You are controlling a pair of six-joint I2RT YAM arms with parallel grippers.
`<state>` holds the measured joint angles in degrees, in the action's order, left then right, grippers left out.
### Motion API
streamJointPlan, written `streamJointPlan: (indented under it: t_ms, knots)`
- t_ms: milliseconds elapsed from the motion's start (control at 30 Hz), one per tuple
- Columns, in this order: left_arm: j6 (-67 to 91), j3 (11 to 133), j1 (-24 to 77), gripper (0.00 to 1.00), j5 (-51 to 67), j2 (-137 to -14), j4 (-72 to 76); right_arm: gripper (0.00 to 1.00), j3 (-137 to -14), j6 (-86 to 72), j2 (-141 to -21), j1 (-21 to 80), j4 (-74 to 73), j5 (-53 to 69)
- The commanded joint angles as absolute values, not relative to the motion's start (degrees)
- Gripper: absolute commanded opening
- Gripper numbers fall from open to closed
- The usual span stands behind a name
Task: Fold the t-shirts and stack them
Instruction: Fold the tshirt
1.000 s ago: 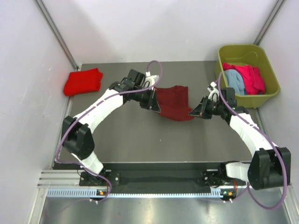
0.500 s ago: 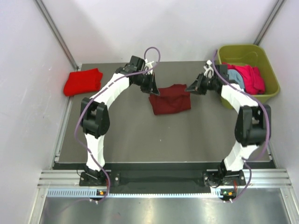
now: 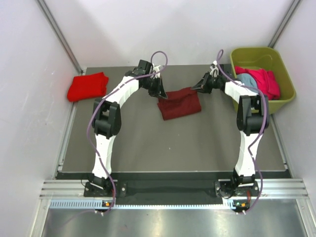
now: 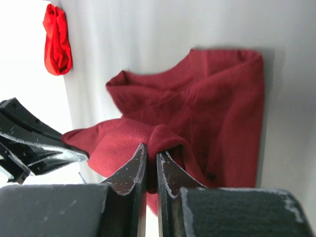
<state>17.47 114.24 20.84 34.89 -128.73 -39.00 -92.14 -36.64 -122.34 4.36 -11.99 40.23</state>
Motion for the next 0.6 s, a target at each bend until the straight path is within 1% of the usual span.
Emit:
streamJointPlan:
  t_ms: [0, 267, 300, 333, 367, 400, 433, 467, 500, 533, 567]
  knots:
    - [18.19, 116.28, 19.34, 0.00, 33.06, -129.28, -37.18, 0.00, -98.07, -38.14, -124.71, 4.65, -6.68, 39.73]
    - [17.14, 119.26, 18.02, 0.00, 26.91, -132.01, -37.09, 0.00, -103.88, -38.32, -130.33, 5.97, -5.71, 38.58]
    - [17.40, 119.53, 18.02, 0.01, 26.81, -132.36, -36.92, 0.02, -103.97, -38.49, -130.52, 6.24, -5.54, 38.50]
    - [17.49, 119.71, 18.10, 0.04, 26.55, -132.62, -36.83, 0.08, -103.97, -38.50, -130.78, 6.41, -5.45, 38.32]
    - [17.58, 119.88, 18.11, 0.07, 26.46, -132.80, -36.74, 0.12, -103.97, -38.50, -130.78, 6.59, -5.28, 38.49]
    - [17.75, 120.32, 18.19, 0.15, 26.11, -132.98, -36.74, 0.16, -103.97, -38.41, -130.69, 6.68, -4.93, 38.50]
    - [17.75, 120.50, 18.19, 0.19, 26.02, -133.07, -36.65, 0.34, -103.97, -38.32, -130.43, 6.68, -4.92, 38.32]
    - [17.67, 120.85, 18.19, 0.23, 25.75, -133.07, -36.65, 0.40, -103.97, -38.06, -129.82, 6.59, -4.92, 38.32]
    - [17.40, 121.55, 18.19, 0.45, 24.53, -132.98, -36.91, 0.43, -104.06, -37.53, -129.55, 6.59, -4.92, 38.15]
    - [17.14, 121.90, 18.28, 0.52, 23.56, -132.72, -37.18, 0.46, -104.06, -37.36, -129.12, 6.50, -4.92, 38.14]
    - [15.92, 122.95, 18.28, 0.56, 23.03, -132.28, -37.35, 0.48, -103.98, -37.18, -128.07, 6.24, -4.92, 38.14]
